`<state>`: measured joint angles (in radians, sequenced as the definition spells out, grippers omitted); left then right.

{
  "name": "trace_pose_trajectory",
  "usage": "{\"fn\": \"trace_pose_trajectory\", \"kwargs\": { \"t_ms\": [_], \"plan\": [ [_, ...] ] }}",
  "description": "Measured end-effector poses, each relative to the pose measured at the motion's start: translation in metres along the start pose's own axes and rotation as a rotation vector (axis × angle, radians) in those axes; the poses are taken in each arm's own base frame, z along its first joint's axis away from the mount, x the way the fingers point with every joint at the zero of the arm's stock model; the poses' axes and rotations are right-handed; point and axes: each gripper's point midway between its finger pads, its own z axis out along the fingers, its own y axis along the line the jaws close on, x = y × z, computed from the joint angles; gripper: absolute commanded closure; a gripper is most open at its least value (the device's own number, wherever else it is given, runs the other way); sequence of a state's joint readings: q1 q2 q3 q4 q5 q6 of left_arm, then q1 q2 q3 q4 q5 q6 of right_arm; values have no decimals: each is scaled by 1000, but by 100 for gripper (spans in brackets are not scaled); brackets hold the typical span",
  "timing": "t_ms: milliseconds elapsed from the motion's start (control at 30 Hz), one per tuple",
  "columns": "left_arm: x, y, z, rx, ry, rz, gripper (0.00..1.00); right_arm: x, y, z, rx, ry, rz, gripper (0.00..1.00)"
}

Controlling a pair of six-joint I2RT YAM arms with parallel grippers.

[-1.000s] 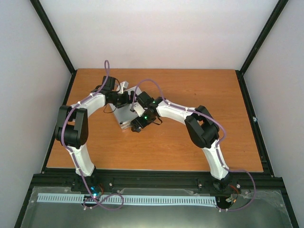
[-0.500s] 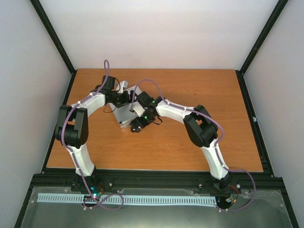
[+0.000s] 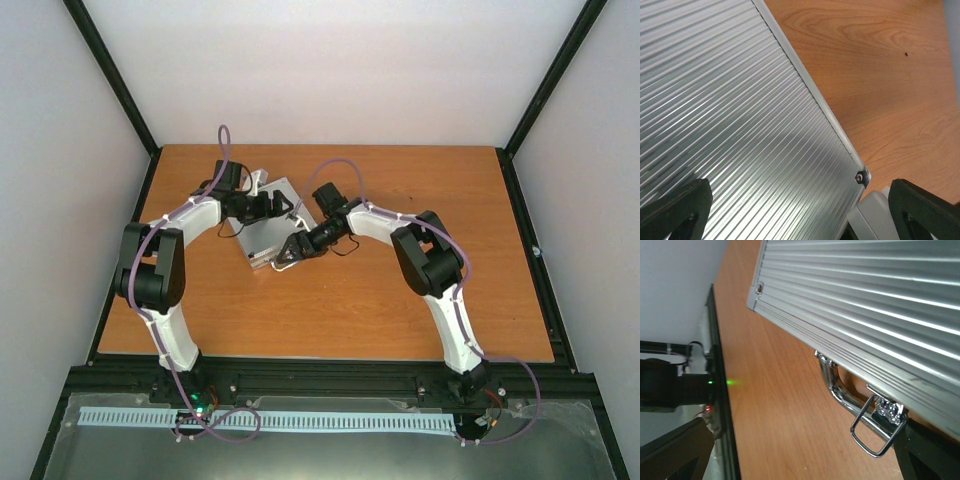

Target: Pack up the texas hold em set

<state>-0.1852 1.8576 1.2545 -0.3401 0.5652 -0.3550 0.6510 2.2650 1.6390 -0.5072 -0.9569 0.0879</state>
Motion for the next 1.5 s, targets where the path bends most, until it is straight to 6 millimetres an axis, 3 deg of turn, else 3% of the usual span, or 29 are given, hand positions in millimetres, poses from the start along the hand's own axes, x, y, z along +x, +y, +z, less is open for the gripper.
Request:
{"fn": "trace_pose_trajectory", "kwargs": {
  "t_ms": [200, 500, 867, 1500],
  "plan": [
    [0, 1, -1, -5, -7, 6, 0, 1, 6, -3, -141, 5, 23, 0],
    [1, 2, -2, -10, -16, 10, 0, 28, 40, 28, -412, 128, 35, 0],
    [0, 1, -2, -8, -21, 14, 0, 21, 23, 6, -344, 64, 60, 0],
    [-1, 2, -2, -6, -32, -11, 0, -10, 20, -3, -244, 22, 124, 0]
  ]
}}
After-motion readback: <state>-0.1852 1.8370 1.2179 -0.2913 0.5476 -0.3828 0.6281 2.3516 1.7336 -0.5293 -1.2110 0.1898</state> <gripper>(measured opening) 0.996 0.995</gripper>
